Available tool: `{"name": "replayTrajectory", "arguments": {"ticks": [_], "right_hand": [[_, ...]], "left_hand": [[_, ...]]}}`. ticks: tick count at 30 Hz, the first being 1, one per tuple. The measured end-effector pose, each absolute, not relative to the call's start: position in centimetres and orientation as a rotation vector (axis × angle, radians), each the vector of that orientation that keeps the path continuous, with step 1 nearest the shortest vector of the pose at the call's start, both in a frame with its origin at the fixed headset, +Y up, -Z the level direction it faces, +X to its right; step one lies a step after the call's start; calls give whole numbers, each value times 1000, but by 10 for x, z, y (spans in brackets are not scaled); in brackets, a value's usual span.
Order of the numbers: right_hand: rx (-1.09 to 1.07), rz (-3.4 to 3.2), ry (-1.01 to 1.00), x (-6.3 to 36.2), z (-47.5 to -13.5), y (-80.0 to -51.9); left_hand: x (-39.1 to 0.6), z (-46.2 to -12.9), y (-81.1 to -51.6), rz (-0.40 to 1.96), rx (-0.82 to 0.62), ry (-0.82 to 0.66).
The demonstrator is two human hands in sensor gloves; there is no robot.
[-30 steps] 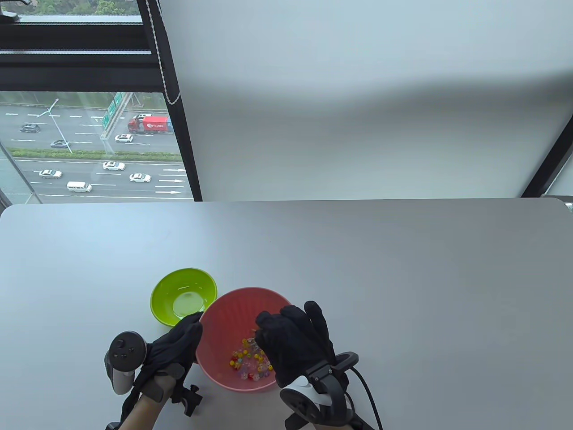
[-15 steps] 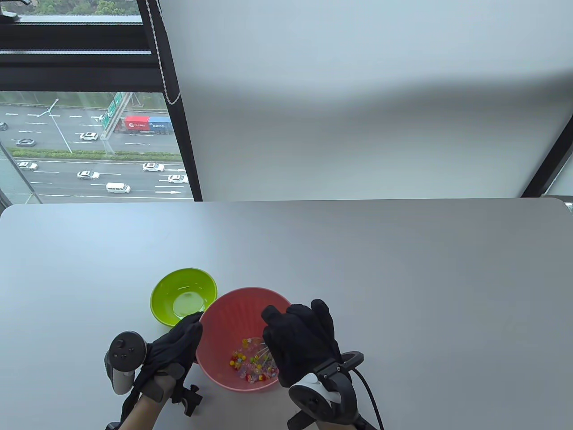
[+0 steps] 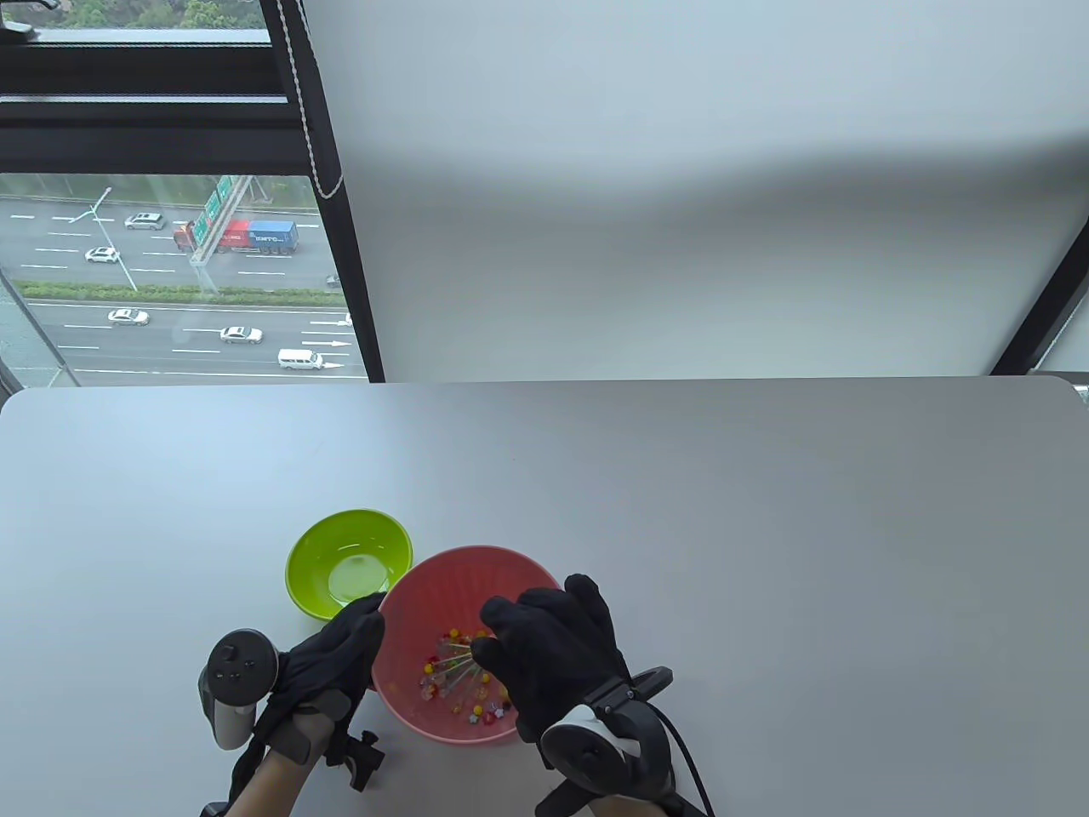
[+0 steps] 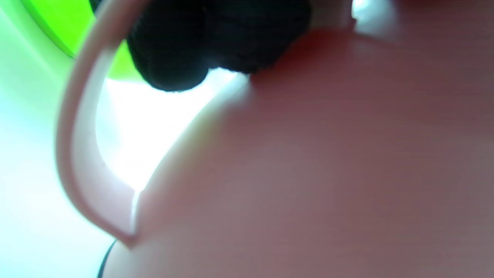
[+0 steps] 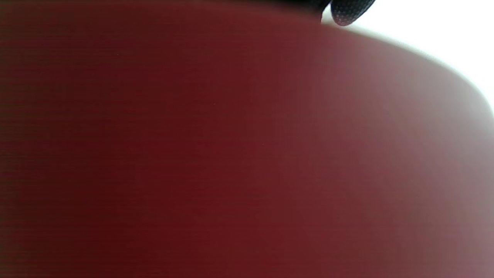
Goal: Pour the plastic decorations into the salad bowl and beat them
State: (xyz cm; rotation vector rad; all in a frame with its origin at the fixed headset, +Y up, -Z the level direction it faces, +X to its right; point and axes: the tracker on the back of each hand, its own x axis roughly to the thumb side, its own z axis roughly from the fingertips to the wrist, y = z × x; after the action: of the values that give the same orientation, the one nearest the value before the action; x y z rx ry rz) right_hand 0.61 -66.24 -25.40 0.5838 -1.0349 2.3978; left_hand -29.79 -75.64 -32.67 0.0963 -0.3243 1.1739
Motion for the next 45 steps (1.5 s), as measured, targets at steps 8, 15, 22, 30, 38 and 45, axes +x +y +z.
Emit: {"name": "replayTrajectory", "arguments": {"ticks": [8, 15, 22, 30, 38, 45], "right_hand": [[607, 2482, -1131, 3, -251, -662], [582, 2489, -1198, 9, -250, -658], [561, 2476, -1208, 14, -250, -655], [553, 2432, -1165, 17, -250, -654], [560, 2370, -1059, 16, -253, -656], [598, 2395, -1049, 10, -252, -658]], "left_hand": [[-298, -327, -756, 1174, 96, -324], [-298, -327, -756, 1174, 96, -324], [-298, -327, -756, 1174, 96, -324], [-298, -327, -757, 1172, 97, -325], [-298, -327, -757, 1172, 97, -323], [-298, -327, -757, 1173, 97, -323]]}}
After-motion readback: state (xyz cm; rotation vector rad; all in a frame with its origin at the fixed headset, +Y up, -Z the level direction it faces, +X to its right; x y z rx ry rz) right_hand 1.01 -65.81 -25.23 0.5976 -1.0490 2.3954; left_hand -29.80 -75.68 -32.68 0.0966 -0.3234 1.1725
